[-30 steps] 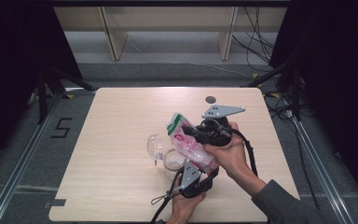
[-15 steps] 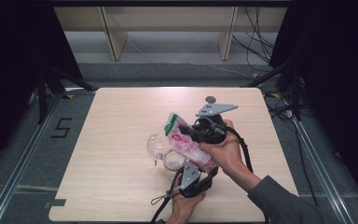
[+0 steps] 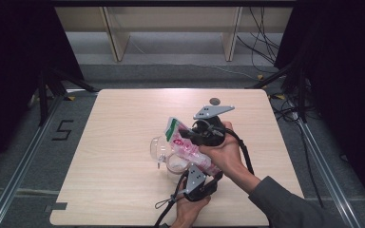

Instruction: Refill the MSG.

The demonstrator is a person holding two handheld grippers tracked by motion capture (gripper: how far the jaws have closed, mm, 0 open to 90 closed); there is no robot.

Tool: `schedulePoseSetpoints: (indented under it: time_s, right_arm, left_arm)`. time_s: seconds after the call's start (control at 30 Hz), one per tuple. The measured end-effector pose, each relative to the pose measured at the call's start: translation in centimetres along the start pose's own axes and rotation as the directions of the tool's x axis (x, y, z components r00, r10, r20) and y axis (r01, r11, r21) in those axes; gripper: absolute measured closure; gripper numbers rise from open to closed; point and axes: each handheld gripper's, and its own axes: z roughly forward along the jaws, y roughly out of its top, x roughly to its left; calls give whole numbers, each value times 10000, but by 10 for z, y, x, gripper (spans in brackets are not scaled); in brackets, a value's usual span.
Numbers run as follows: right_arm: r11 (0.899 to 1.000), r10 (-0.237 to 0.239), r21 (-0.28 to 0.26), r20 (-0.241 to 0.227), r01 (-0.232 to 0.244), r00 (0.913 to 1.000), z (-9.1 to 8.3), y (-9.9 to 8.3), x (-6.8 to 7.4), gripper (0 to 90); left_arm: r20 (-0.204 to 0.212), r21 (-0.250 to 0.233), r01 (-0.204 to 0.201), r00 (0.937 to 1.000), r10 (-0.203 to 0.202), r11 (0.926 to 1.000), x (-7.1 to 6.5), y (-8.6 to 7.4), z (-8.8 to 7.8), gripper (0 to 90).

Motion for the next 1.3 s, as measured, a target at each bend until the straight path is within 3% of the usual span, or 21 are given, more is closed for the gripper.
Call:
schedulePoseSetpoints:
  time_s: [0.03, 0.1, 0.23, 0.3, 0.63, 0.7, 0.73, 0.77, 0.8, 0.87, 0.9, 0.97, 1.03, 1.07, 1.1, 1.13, 1.23, 1.27, 1.3]
  right_arm:
    - [9996, 260, 85, 91, -261, 9996, 0, 0, 2, 900]
    - [9996, 199, 214, 65, -200, 9998, 2, 0, 1, 900]
    - [9998, -91, 168, 107, 90, 9999, 5, 1, -1, 900]
    - [9997, 185, 151, -12, -185, 9998, 6, 0, 0, 900]
    - [9995, 121, 297, -4, -121, 9999, 8, 1, 0, 900]
    - [9991, 191, 370, 135, -196, 9997, 8, 1, 1, 900]
    - [9993, 88, 373, 150, -93, 9998, 8, 1, -1, 900]
    - [9992, 129, 375, 144, -135, 9998, 8, 1, -1, 900]
    - [9997, 93, 236, 181, -97, 9998, 10, 1, -1, 900]
    - [9988, 105, 470, 199, -115, 9997, 9, 2, 0, 900]
    - [9988, 41, 486, 191, -50, 9998, 10, 2, 0, 900]
    - [9985, 158, 515, 68, -162, 9999, 11, 2, 2, 900]
    - [9986, -19, 523, 84, 15, 10000, 12, 3, 0, 900]
    - [9982, -48, 607, 246, 33, 9997, 12, 3, 1, 900]
    - [9981, -62, 608, 216, 49, 9997, 12, 3, 1, 900]
    - [9975, -3, 707, 226, -13, 9997, 12, 4, 2, 900]
    - [9974, -245, 679, 160, 234, 9996, 13, 4, 2, 900]
    - [9980, -115, 630, 218, 101, 9997, 14, 4, 3, 900]
    - [9976, -179, 674, 216, 164, 9996, 14, 4, 3, 900]
  left_arm:
    - [45, -3, 45, 10000, -45, 10000, 0, 0, 0, 715]
    - [216, -12, 177, 9996, -177, 9998, 0, 0, 1, 715]
    - [152, 5, 99, 9998, -99, 10000, 1, 0, 1, 717]
    - [97, 190, -11, 10000, 9, 9998, 1, 1, -1, 717]
    - [166, 181, -155, 9997, 152, 9997, 1, 1, 1, 719]
    - [226, 14, -44, 9997, 44, 10000, 0, 1, 2, 720]
    - [565, -8, 1, 9984, 0, 10000, 1, 1, 4, 720]
    - [266, -31, 22, 9996, -21, 10000, 0, 1, 3, 720]
    - [297, -40, 42, 9995, -41, 10000, 0, 1, 3, 720]
    - [340, -78, 48, 9994, -45, 10000, 0, 1, 3, 720]
    - [342, 115, -211, 9992, 207, 9997, 2, 1, 2, 720]
    - [355, 61, -177, 9992, 175, 9998, 2, 1, 3, 721]
    - [386, 86, -159, 9991, 156, 9998, 2, 2, 3, 721]
    - [394, 65, -155, 9991, 153, 9999, 1, 2, 3, 721]
    - [752, -119, 7, 9972, 2, 9999, 0, 2, 5, 721]
    - [418, 19, -107, 9991, 106, 9999, 1, 2, 3, 721]
    - [464, -45, -29, 9989, 31, 10000, 1, 2, 3, 722]
    - [480, -49, -20, 9988, 22, 10000, 1, 2, 3, 722]
    - [492, 90, -197, 9986, 192, 9998, 2, 3, 3, 723]
